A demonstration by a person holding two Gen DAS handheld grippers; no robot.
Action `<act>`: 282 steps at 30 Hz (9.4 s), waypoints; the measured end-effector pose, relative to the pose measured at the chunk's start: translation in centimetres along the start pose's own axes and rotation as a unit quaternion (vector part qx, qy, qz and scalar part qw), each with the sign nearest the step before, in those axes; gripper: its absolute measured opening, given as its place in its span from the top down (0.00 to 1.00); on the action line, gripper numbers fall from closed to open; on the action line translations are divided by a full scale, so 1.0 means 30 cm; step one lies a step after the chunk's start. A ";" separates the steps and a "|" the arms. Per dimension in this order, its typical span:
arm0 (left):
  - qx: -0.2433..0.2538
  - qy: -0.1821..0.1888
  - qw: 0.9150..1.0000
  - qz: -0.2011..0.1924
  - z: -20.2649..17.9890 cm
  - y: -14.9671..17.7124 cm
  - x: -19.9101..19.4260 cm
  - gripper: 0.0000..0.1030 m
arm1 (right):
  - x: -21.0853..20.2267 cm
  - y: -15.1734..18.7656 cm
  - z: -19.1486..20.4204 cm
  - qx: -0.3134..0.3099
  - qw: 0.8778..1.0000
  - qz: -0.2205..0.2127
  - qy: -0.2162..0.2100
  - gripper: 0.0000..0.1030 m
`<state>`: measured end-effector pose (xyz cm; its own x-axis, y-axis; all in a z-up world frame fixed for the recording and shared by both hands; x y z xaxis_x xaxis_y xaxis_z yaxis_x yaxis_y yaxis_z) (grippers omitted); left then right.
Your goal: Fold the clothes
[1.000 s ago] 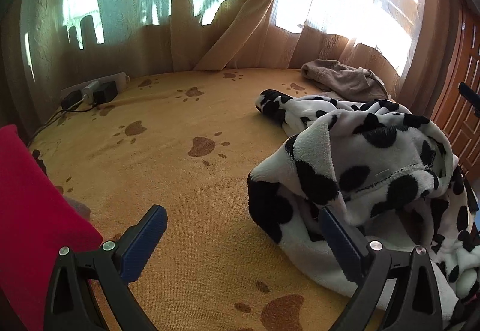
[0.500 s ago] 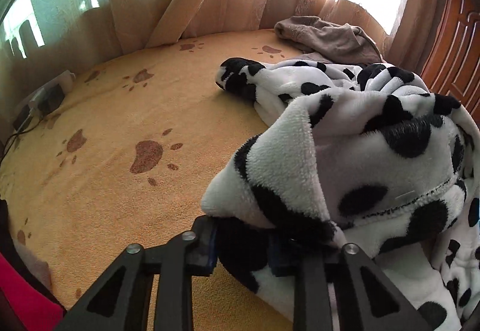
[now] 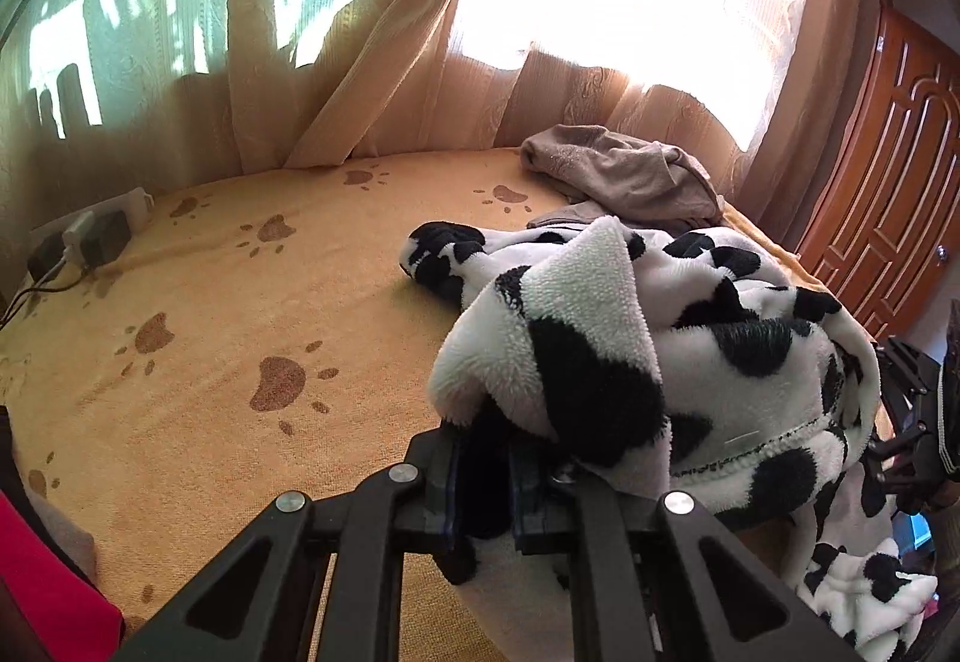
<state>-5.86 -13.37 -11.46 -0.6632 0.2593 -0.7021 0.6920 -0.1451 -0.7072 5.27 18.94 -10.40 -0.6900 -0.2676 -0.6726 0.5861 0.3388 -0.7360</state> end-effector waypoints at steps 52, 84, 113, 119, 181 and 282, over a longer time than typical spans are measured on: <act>-0.016 -0.031 0.960 -0.279 -0.110 -0.375 -0.603 0.91 | -0.603 -0.652 -0.238 0.156 0.910 -0.381 0.042 0.89; 0.094 -0.107 0.821 -0.553 -0.395 -0.453 -1.873 0.91 | -1.867 -0.848 0.105 -0.002 0.677 -0.686 0.268 0.87; -0.095 -0.060 0.926 -0.359 0.129 -0.279 -1.117 0.91 | -0.141 -1.425 0.316 -0.079 0.923 -0.351 0.136 0.80; -0.197 -0.064 0.959 -0.191 0.345 -0.040 -0.710 0.91 | 0.678 -1.227 0.596 -0.218 0.954 -0.141 0.149 0.17; -0.323 -0.015 0.946 -0.004 0.352 0.233 -0.088 0.96 | 0.185 -0.074 0.701 -0.128 0.981 0.080 -0.122 0.29; -0.458 0.284 0.842 0.023 0.003 0.273 0.040 0.96 | -0.098 -0.325 0.461 0.123 0.956 -0.016 -0.266 0.85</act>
<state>-1.01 -14.34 -18.09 -0.5658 0.7264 -0.3900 0.8156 0.5624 -0.1359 7.46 3.94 -2.33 -0.4333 -0.7170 -0.5460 0.6960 0.1186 -0.7082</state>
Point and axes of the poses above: each gripper's, at about its wrist camera, not at the fingertips, and x roughly the way its jaws point, z to its left, y to its underside, the point moved 10 cm from there along x, roughly the way its jaws point, and after that the axes turned 4 degrees about x, right-handed, at the moved point
